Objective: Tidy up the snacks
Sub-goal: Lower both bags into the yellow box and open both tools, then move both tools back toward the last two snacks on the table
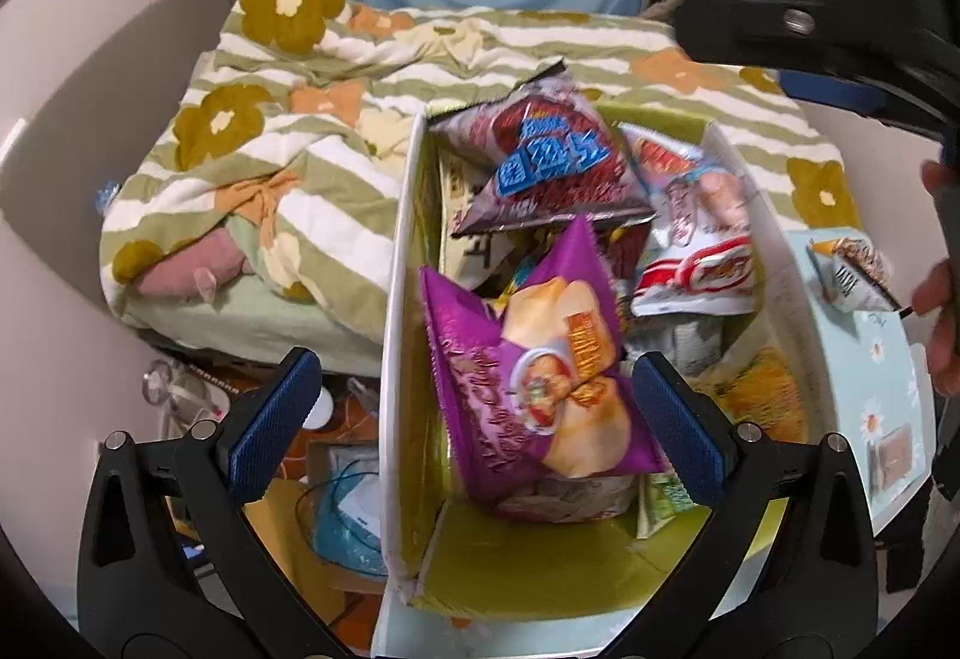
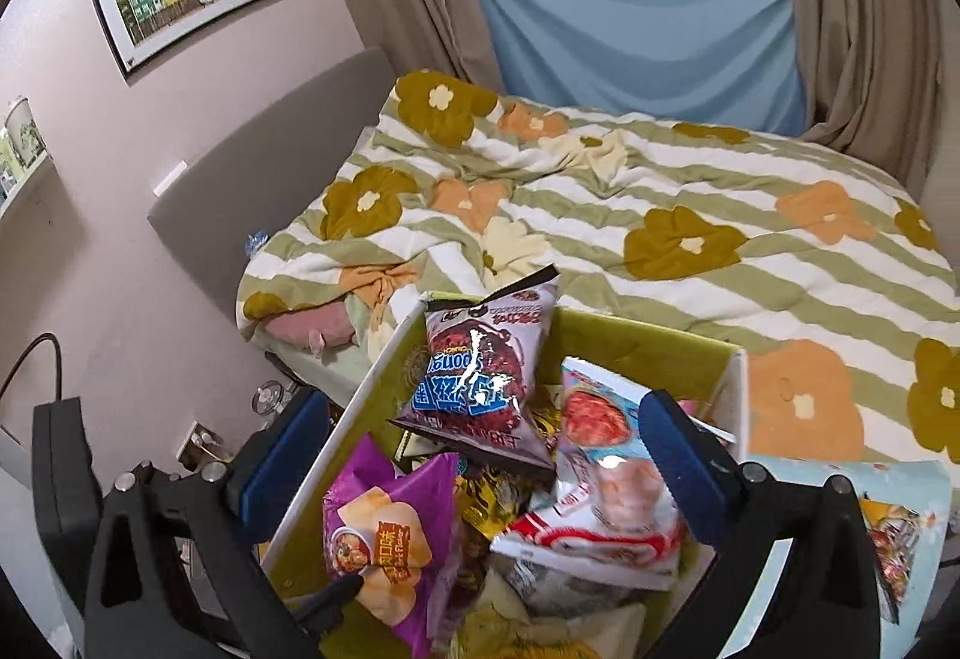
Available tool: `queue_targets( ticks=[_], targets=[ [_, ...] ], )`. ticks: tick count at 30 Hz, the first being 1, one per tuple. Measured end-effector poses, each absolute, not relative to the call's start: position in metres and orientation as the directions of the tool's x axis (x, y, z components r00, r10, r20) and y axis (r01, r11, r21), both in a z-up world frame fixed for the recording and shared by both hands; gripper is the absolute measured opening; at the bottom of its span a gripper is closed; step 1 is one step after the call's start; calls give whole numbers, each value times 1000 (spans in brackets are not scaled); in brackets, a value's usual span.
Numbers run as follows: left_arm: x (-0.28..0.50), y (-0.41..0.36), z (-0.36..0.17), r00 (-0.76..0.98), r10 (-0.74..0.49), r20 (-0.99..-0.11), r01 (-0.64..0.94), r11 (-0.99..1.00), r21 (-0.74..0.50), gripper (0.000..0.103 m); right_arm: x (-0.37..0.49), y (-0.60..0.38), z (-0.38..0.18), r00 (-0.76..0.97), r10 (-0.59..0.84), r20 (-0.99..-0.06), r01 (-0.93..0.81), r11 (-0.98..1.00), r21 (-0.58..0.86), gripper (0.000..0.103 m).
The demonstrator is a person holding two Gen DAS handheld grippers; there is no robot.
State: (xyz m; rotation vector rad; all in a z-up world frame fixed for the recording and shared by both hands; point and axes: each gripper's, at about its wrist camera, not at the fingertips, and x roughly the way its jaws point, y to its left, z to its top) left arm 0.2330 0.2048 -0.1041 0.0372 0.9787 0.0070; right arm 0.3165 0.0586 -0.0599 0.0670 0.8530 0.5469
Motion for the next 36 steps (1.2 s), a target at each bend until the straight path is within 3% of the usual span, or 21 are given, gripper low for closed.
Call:
queue_targets(
  ticks=[11, 17, 27, 36],
  targets=[
    [211, 149, -59, 648, -17, -761, 71, 997, 38, 103, 251, -25, -7, 646, 417, -640, -361, 905, 225, 103],
    [205, 84, -46, 667, -63, -743, 149, 988, 50, 103, 212, -92, 1, 711, 288, -642, -274, 954, 124, 103],
    [219, -43, -49, 634, -167, -755, 303, 952, 43, 103, 155, -232, -35, 682, 140, -718, -82, 990, 116, 103],
    [252, -136, -83, 557, -206, -805, 437, 897, 73, 103, 124, -296, -93, 599, 100, -794, 32, 988, 149, 103]
  ],
)
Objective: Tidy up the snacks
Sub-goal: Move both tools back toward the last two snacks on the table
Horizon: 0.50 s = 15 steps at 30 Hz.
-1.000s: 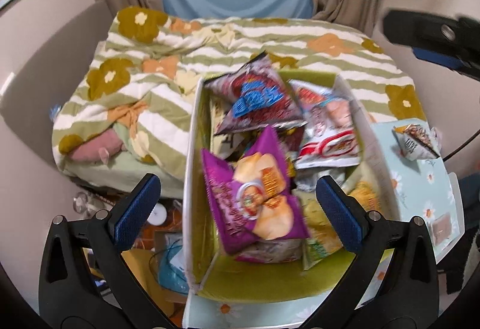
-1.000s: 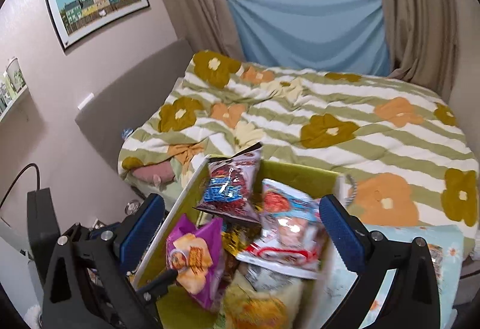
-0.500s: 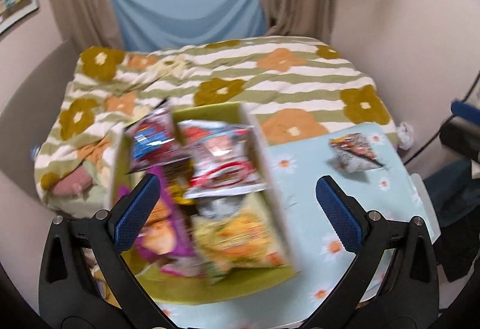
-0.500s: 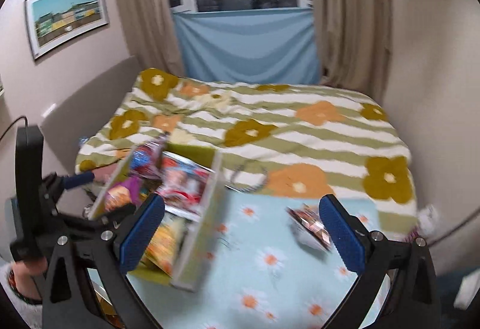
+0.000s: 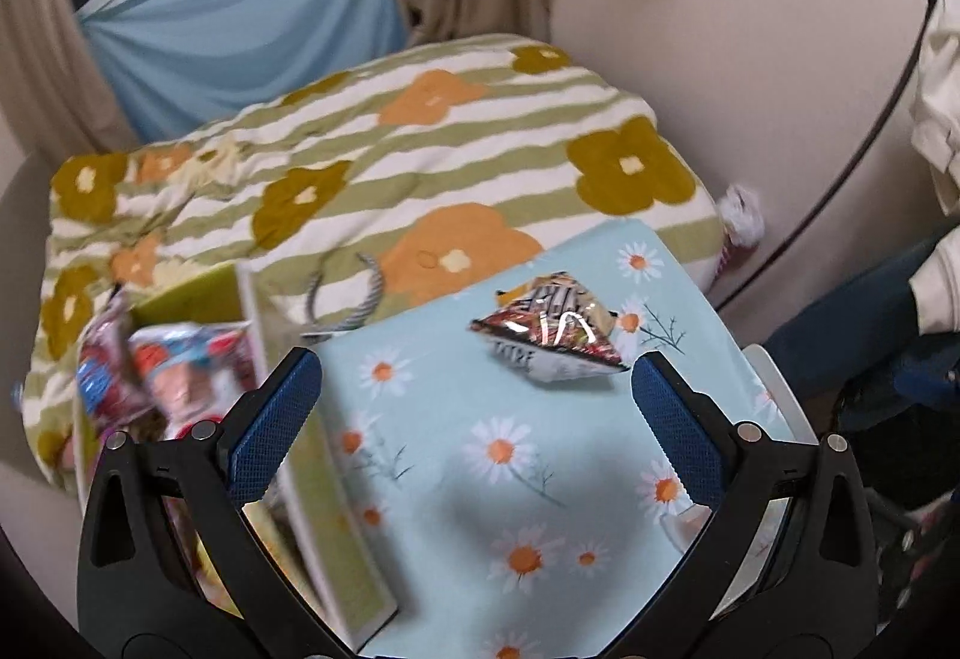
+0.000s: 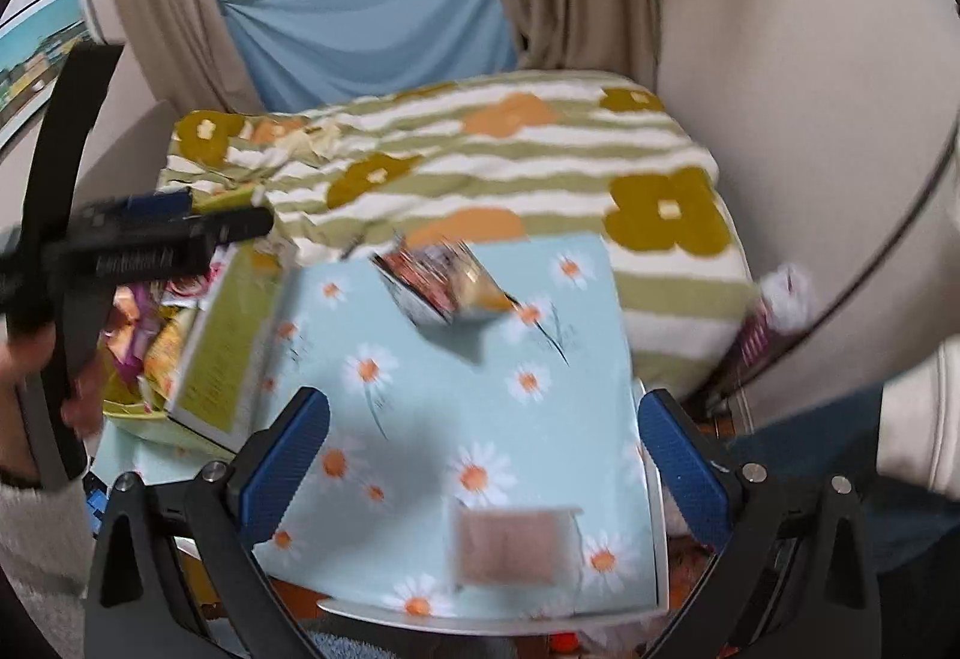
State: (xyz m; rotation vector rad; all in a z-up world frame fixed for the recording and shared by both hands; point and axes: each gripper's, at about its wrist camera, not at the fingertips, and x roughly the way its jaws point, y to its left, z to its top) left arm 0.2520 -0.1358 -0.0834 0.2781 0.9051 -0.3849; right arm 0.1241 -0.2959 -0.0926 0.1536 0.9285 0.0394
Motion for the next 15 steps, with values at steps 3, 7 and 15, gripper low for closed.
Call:
queue_targets(
  ticks=[3, 7, 15],
  targets=[
    [269, -156, -102, 525, -196, -828, 476, 874, 94, 103, 119, -306, -113, 576, 93, -812, 70, 984, 162, 103],
    [295, -175, -129, 475, -177, -862, 533, 838, 122, 103, 116, -310, -144, 543, 85, -836, 122, 976, 179, 103],
    [333, -221, -193, 376, -113, -920, 647, 742, 174, 103, 113, -300, -204, 477, 80, -875, 177, 967, 185, 103]
  ],
)
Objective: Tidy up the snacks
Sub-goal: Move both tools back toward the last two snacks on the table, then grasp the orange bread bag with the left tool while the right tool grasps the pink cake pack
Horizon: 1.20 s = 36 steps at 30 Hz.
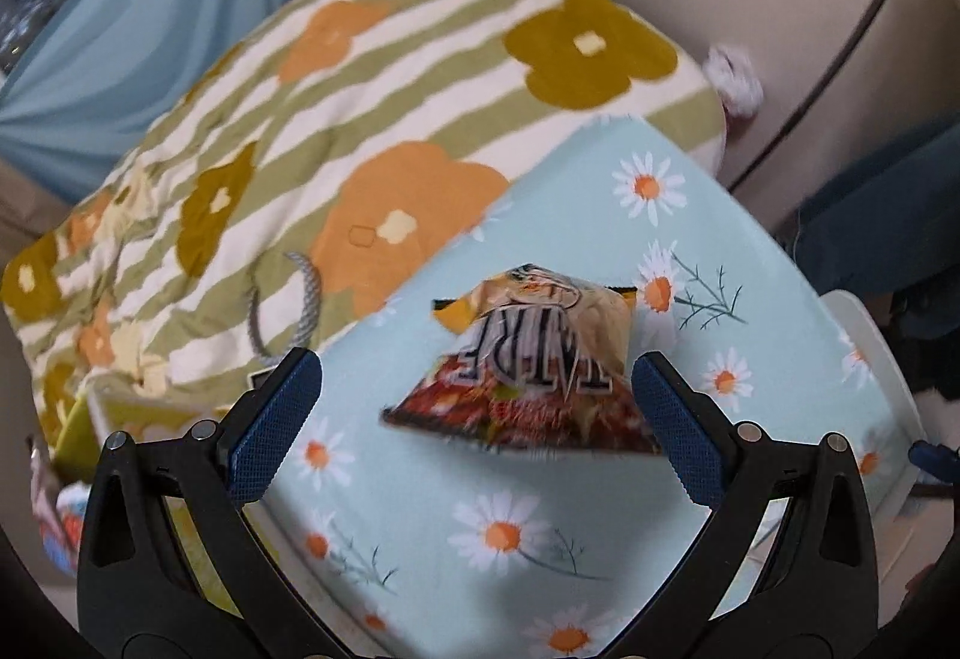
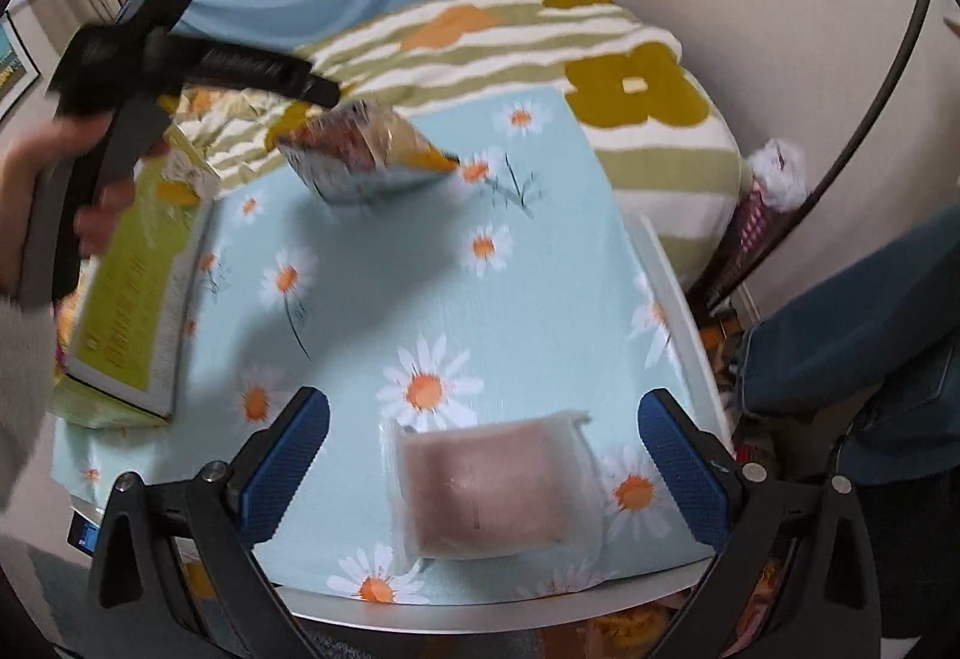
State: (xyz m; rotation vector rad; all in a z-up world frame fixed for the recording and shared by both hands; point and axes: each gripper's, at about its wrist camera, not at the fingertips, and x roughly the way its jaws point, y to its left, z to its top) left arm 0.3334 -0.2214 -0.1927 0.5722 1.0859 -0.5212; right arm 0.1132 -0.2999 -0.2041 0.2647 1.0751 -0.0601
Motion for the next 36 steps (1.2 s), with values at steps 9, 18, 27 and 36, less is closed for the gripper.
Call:
queue_targets(
  ticks=[9, 18, 27, 36],
  targets=[
    [337, -242, -242, 321, -71, -944, 715, 672, 192, 103, 110, -288, -246, 418, 64, -906, 201, 966, 161, 103],
    [328, -226, -268, 245, -66, -967, 711, 691, 133, 74, 103, -289, -256, 398, 40, -917, 227, 964, 141, 103],
    [307, -210, -258, 271, -78, -959, 675, 726, 132, 66, 101, -281, -261, 378, 29, -925, 170, 980, 99, 103],
    [274, -186, -250, 264, -84, -961, 626, 773, 105, 66, 106, -283, -266, 370, 46, -928, 112, 989, 94, 103]
  ],
)
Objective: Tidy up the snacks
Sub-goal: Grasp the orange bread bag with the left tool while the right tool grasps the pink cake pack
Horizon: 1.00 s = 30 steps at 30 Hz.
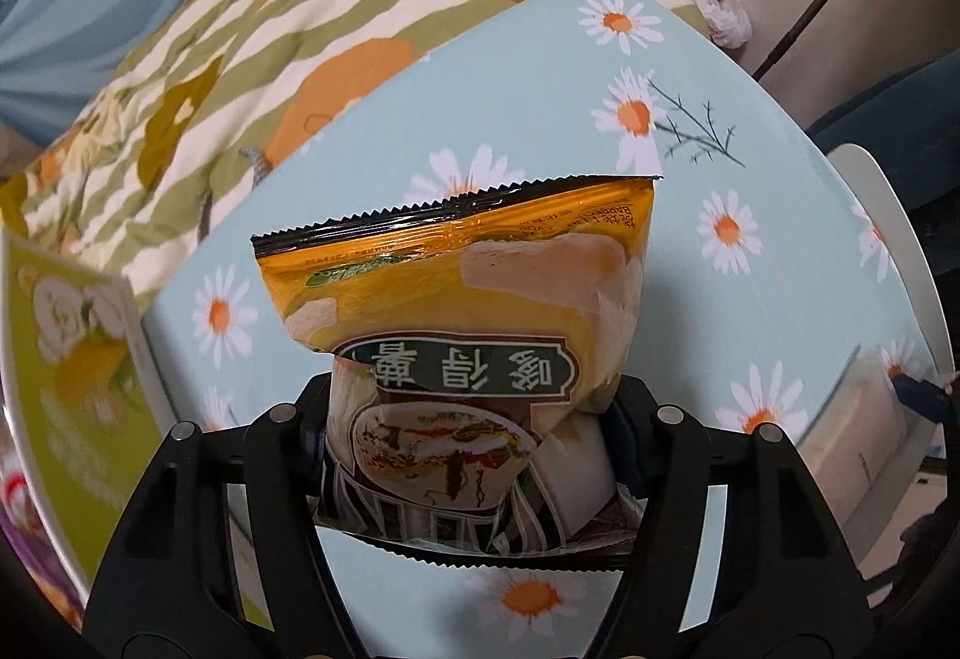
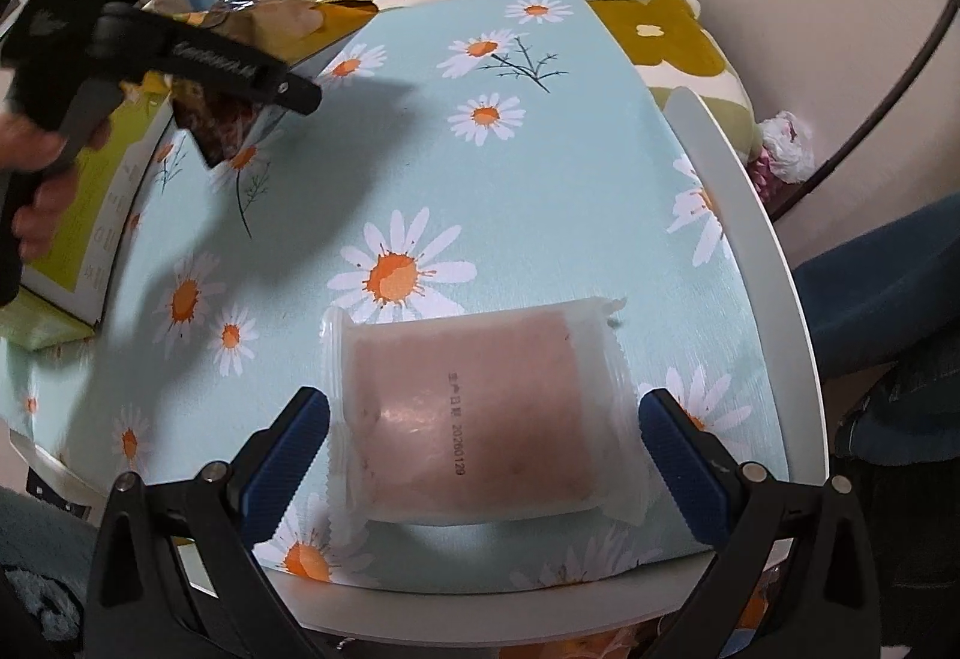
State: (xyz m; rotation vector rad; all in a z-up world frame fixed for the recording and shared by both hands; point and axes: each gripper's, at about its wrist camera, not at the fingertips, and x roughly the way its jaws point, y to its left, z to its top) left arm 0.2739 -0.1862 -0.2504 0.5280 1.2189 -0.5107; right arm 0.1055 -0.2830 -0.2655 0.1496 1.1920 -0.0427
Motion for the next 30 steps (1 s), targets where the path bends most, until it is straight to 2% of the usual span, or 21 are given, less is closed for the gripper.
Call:
queue_targets(
  ticks=[15, 17, 19, 21, 30],
  targets=[
    [244, -150, -247, 267, -55, -962, 535, 839, 101, 66, 119, -268, -282, 357, 35, -934, -39, 999, 22, 103],
    [241, -149, -247, 267, -52, -962, 530, 842, 101, 66, 120, -269, -284, 360, 42, -932, -41, 999, 29, 99],
    [239, -148, -246, 268, -52, -962, 522, 847, 99, 66, 120, -269, -283, 373, 35, -927, -44, 999, 20, 85],
    [237, -148, -245, 271, -55, -961, 516, 851, 97, 66, 120, -268, -279, 384, 43, -922, -64, 998, 20, 77],
    [229, -143, -213, 318, -88, -944, 484, 871, 82, 66, 125, -271, -256, 421, 62, -905, -63, 997, 39, 72]
  ],
)
